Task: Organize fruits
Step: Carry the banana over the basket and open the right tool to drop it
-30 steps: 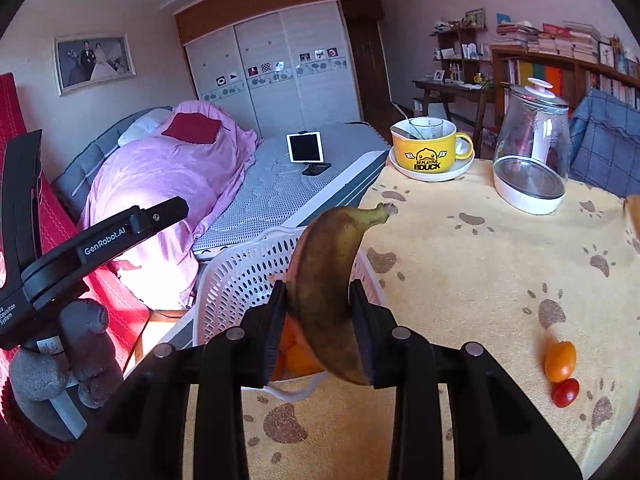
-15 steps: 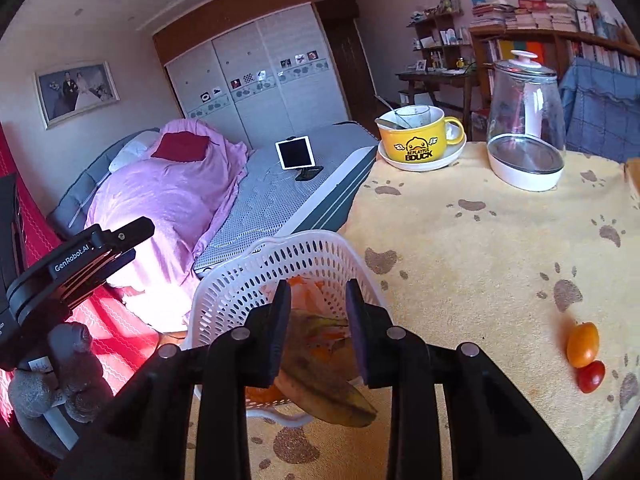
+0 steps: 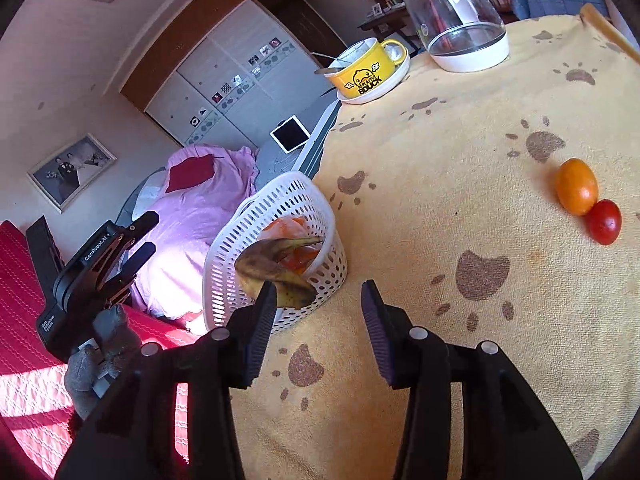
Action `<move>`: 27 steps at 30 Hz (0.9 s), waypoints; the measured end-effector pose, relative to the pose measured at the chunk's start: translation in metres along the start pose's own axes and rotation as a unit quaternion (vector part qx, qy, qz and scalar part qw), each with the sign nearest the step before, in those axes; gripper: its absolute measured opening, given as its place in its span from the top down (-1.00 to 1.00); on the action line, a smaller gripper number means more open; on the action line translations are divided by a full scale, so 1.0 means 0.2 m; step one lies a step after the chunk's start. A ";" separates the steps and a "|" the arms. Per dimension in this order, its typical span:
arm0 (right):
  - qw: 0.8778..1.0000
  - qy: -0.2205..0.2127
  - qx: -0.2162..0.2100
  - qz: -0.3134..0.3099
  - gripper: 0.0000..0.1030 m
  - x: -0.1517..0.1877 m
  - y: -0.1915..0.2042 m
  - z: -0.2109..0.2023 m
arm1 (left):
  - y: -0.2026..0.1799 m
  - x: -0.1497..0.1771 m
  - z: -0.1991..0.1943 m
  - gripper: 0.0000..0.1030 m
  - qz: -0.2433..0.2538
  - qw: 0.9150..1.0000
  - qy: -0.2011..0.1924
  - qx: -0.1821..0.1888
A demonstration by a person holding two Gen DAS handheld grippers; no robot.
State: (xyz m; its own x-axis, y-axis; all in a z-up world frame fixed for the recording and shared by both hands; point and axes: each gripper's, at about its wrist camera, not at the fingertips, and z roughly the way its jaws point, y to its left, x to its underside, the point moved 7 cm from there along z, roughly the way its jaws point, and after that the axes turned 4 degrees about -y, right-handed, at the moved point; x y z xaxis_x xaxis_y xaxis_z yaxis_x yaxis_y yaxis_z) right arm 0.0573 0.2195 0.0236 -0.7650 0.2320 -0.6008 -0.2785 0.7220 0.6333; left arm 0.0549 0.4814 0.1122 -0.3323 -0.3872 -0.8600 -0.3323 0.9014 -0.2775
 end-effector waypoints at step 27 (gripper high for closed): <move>0.994 -0.032 0.033 -0.098 0.11 -0.23 0.17 0.16 | -0.03 0.01 0.00 -0.12 0.007 1.000 0.002 0.005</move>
State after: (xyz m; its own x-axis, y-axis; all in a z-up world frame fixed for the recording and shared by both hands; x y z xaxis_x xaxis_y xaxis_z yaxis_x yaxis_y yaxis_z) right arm 0.1011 0.2540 0.0573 -0.6607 0.1231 -0.7405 -0.3779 0.7978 0.4699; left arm 0.0567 0.4745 0.1113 -0.3400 -0.3761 -0.8619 -0.3188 0.9084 -0.2706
